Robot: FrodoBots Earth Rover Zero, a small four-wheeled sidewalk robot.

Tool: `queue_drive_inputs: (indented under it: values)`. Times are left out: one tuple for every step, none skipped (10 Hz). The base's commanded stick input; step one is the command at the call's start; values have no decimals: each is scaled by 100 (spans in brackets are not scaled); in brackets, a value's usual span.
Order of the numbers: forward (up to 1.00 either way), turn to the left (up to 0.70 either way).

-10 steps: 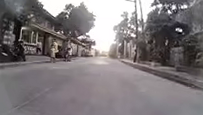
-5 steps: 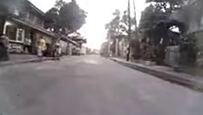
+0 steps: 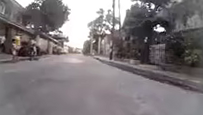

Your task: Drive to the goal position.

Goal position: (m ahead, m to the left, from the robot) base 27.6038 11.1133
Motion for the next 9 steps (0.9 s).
queue_drive_inputs:
  values:
    - [100, 0]
    - [100, 0]
    - [100, 0]
    - [100, 0]
    - [100, 0]
    - [100, 0]
    - [100, 0]
    - [100, 0]
    - [100, 0]
